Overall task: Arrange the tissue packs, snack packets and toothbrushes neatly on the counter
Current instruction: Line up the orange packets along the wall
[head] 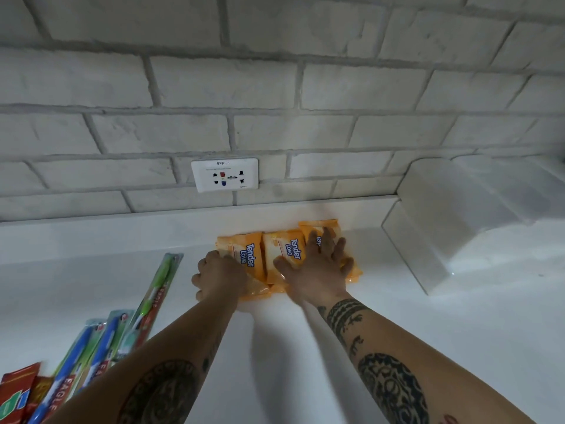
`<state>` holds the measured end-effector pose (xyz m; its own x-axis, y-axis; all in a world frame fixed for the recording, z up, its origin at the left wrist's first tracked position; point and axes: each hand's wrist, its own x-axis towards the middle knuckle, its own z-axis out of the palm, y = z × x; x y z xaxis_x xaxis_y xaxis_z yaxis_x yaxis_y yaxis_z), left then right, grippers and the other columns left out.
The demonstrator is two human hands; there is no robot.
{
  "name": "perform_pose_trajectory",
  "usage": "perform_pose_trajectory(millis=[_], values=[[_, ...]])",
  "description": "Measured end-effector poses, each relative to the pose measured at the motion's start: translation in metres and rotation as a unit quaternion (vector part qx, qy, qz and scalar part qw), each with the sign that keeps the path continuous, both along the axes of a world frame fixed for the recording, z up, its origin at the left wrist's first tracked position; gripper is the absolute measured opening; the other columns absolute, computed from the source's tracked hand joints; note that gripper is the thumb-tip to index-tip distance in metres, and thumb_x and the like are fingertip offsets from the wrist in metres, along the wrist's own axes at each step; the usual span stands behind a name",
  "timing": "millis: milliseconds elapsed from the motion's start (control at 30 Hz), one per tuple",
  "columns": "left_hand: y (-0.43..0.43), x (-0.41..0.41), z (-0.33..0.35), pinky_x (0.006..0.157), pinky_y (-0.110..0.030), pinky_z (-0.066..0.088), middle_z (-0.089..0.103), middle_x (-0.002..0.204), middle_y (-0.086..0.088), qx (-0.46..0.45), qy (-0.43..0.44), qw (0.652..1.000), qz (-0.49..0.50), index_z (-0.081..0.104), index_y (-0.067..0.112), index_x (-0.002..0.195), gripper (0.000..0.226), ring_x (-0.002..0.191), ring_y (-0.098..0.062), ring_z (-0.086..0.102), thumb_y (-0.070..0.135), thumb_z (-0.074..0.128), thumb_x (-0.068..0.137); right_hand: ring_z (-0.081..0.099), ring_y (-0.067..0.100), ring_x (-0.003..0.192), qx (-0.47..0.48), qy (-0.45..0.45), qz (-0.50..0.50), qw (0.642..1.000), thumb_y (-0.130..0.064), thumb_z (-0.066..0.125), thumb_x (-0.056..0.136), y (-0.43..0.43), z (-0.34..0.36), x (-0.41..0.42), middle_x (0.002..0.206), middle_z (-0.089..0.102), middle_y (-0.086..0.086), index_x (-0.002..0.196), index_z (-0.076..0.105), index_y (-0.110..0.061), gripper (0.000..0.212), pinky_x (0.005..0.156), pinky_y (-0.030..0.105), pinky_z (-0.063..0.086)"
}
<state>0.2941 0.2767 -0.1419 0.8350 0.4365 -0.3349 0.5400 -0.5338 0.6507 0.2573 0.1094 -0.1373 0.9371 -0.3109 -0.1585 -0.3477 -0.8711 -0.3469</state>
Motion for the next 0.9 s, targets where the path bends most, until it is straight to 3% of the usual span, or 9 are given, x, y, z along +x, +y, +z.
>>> perform_pose_trajectory(millis=[133, 233, 767, 900], values=[[0.003, -0.001, -0.004, 0.106, -0.055, 0.041, 0.050, 0.143, -0.011, 0.001, 0.000, 0.999, -0.034, 0.045, 0.014, 0.145, 0.070, 0.131, -0.037, 0.044, 0.061, 0.055, 0.094, -0.025, 0.036, 0.153, -0.001, 0.022, 0.004, 1.000, -0.086, 0.033, 0.083, 0.001, 0.001, 0.001, 0.170, -0.017, 0.003, 0.163, -0.002, -0.020, 0.109, 0.120, 0.063, -0.008], [0.001, -0.002, -0.003, 0.105, -0.055, 0.041, 0.048, 0.142, -0.012, 0.041, 0.002, 0.998, -0.057, 0.041, 0.014, 0.146, 0.085, 0.132, -0.037, 0.045, 0.070, 0.063, 0.086, -0.022, 0.033, 0.154, 0.000, 0.030, 0.005, 1.000, -0.087, 0.034, 0.083, -0.001, 0.003, 0.003, 0.170, -0.017, 0.000, 0.163, 0.001, -0.022, 0.108, 0.121, 0.061, -0.006], [-0.007, 0.004, -0.001, 0.110, -0.055, 0.034, 0.043, 0.147, -0.013, 0.042, 0.036, 0.998, -0.038, 0.038, 0.012, 0.147, 0.090, 0.136, -0.037, 0.040, 0.075, 0.058, 0.086, -0.024, 0.031, 0.154, 0.018, 0.041, 0.005, 0.999, -0.088, 0.036, 0.081, -0.005, 0.002, 0.005, 0.170, -0.020, -0.002, 0.163, 0.001, -0.026, 0.109, 0.122, 0.060, -0.010], [0.000, 0.006, -0.007, 0.109, -0.055, 0.037, 0.051, 0.141, -0.011, 0.033, 0.039, 0.998, -0.034, 0.044, 0.015, 0.144, 0.079, 0.130, -0.036, 0.046, 0.072, 0.049, 0.090, -0.025, 0.031, 0.154, 0.043, 0.039, 0.004, 0.998, -0.086, 0.036, 0.082, -0.007, 0.004, 0.005, 0.169, -0.020, -0.003, 0.163, 0.001, -0.026, 0.107, 0.121, 0.059, -0.011]])
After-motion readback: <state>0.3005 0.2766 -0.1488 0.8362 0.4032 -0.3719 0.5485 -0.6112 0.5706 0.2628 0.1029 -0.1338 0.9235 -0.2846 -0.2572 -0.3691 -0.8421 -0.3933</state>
